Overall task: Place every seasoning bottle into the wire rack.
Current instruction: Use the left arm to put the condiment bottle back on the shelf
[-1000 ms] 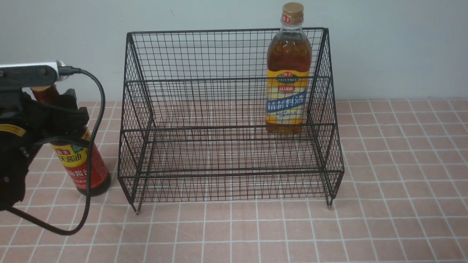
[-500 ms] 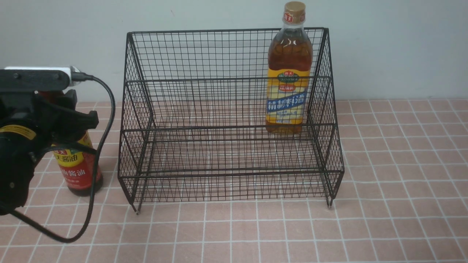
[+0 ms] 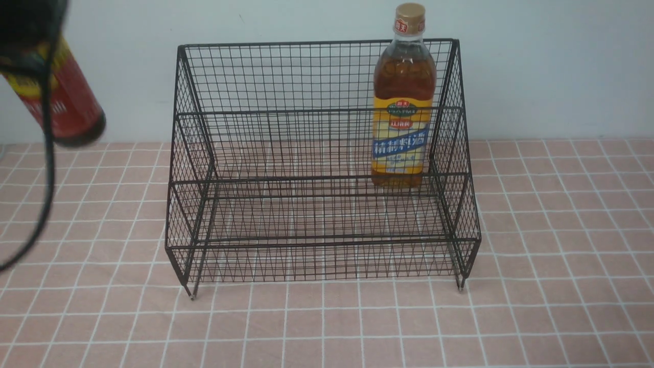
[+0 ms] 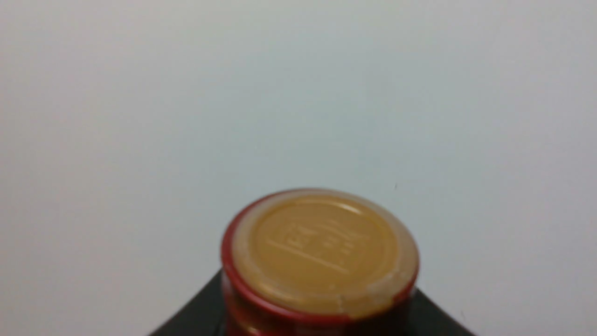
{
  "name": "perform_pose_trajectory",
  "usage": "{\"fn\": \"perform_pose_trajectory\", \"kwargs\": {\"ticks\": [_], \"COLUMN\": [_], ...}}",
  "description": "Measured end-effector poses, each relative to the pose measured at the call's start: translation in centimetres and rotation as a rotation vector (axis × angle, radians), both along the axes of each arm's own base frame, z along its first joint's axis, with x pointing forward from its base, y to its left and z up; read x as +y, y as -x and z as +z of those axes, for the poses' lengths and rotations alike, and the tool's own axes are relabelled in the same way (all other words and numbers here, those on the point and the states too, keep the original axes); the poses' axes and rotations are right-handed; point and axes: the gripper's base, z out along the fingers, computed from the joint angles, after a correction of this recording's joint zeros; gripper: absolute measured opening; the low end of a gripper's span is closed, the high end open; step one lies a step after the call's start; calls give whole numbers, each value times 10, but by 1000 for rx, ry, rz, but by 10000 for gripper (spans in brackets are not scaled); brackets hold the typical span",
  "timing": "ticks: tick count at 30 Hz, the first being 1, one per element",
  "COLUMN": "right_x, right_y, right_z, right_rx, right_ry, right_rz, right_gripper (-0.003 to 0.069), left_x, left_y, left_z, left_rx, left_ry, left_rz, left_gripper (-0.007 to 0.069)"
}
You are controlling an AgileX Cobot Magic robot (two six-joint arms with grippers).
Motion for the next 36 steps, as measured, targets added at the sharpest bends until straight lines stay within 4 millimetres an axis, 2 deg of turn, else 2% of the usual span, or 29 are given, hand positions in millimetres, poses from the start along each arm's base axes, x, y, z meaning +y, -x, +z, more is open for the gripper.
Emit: {"fn": "perform_pose_trajectory", "kwargs": {"ticks": [4,10,15,22,30,36], "right_x": [0,0,0,0,0,0], "right_y": [0,0,0,0,0,0], "right_z": [0,0,0,0,0,0], "right_rx": [0,1,1,1,1,1], "right_ry": [-1,-1,-1,-1,-2,-2], "right_rz": [0,0,0,0,0,0], "right_gripper": [-14,-14,-14,-14,-14,-14], "left_x": [-11,-44,-73,-101,-111,-113], "left_y": [4,6,-4,-32,-58,-64], "left_z": [24,25,13,-17,-47,-50], "left_rx": [-25,6,50,114,179,153], "left_ry": [38,77,74,62,71,81], "left_rz": [-58,-197,-292,-346,-339,-333], "left_gripper": [256,256,255,255,255,255]}}
